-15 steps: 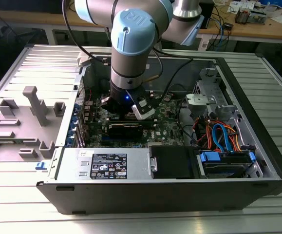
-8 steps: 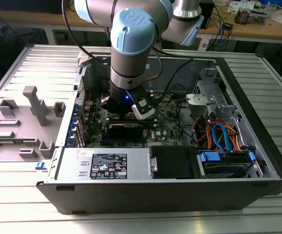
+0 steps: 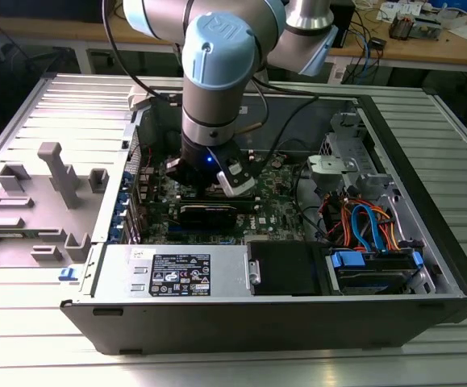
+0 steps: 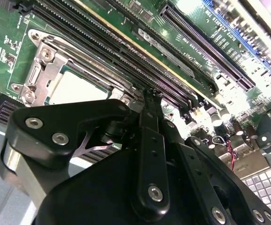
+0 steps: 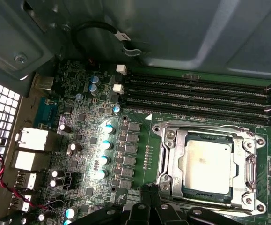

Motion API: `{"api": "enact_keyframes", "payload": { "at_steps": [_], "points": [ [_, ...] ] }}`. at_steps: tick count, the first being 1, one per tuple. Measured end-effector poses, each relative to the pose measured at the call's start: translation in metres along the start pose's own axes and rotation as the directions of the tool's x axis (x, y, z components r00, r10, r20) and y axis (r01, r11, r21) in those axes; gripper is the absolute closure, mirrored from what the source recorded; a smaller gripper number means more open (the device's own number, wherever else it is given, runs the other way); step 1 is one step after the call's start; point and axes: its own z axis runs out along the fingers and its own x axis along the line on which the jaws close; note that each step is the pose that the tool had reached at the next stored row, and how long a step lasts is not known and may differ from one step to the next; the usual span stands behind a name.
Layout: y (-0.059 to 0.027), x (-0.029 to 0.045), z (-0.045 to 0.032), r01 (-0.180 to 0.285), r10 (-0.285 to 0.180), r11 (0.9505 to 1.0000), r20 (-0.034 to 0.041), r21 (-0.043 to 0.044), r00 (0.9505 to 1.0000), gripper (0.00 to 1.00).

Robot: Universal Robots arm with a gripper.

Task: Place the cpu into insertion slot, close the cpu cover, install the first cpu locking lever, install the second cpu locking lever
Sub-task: 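Install the second cpu locking lever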

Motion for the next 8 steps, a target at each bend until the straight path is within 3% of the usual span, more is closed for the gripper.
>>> {"api": "enact_keyframes", "payload": {
  "at_steps": [8],
  "points": [
    [0.0003,0.0013,0.0016,0.0,0.0,1.0,0.0005,-0.0041,1.0,0.89]
  ]
}}
